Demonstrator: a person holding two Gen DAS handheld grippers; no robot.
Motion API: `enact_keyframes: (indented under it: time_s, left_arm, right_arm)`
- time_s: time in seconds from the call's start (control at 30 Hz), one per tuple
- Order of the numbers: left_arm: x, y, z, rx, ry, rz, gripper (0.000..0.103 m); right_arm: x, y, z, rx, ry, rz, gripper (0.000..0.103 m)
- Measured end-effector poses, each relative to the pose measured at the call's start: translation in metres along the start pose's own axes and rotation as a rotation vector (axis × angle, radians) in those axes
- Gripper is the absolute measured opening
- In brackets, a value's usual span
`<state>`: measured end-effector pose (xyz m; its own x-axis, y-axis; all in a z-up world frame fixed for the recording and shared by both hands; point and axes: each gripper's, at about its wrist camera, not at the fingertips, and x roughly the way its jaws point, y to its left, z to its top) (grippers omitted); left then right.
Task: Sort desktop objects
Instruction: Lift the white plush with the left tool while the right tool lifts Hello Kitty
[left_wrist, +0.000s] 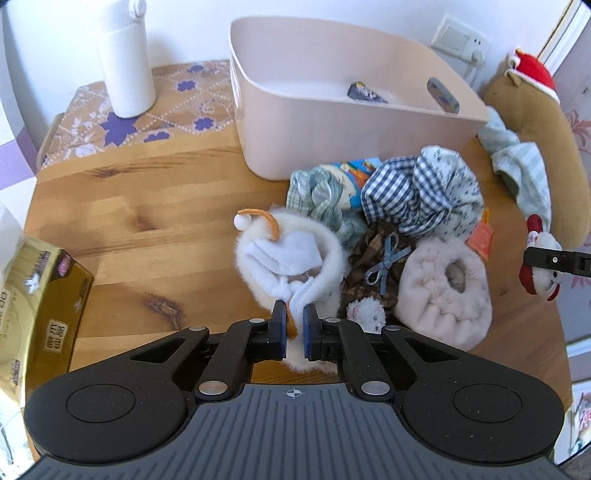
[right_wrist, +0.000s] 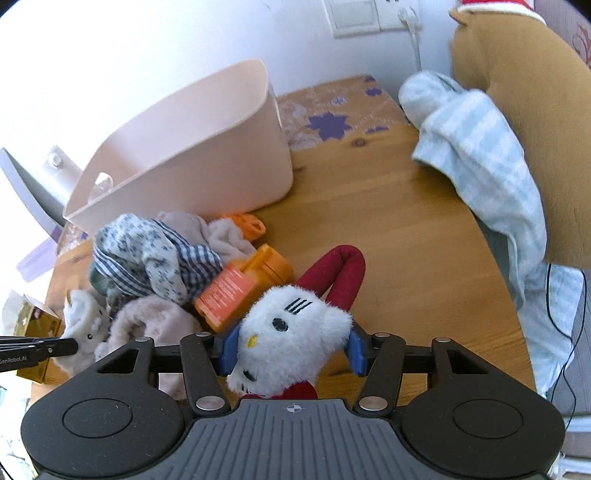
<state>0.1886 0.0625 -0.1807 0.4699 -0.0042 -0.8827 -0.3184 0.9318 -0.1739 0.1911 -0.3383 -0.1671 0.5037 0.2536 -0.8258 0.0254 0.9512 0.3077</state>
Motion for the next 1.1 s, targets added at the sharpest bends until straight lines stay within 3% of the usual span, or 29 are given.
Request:
enact_keyframes:
  time_s: [0.3,0.6,0.87,1.1]
  left_arm:
    - [-0.042,0.003,0.016,-0.022,-0.098,-0.008,0.008]
    - [-0.066,0.001,0.065,-0.029,-0.229,0.000,0.008]
    - [-0.059,-0.016,0.117,-0.001,-0.304,0.020,0.008]
    - [-0.037,-0.029,0.146,0.007,-0.299,0.026,0.008]
  right_arm:
    - [-0.021,0.007,0.022,-0.056,-0.070,0.030,0.053]
    - [-0.030,0.019,0.055,-0.116,-0.142,0.045,0.053]
    - [-0.028,0.040,0.094,-0.186,-0.208,0.061,0.053]
    - [-0.019,0.058,0.126,-0.235,-0.256,0.075,0.053]
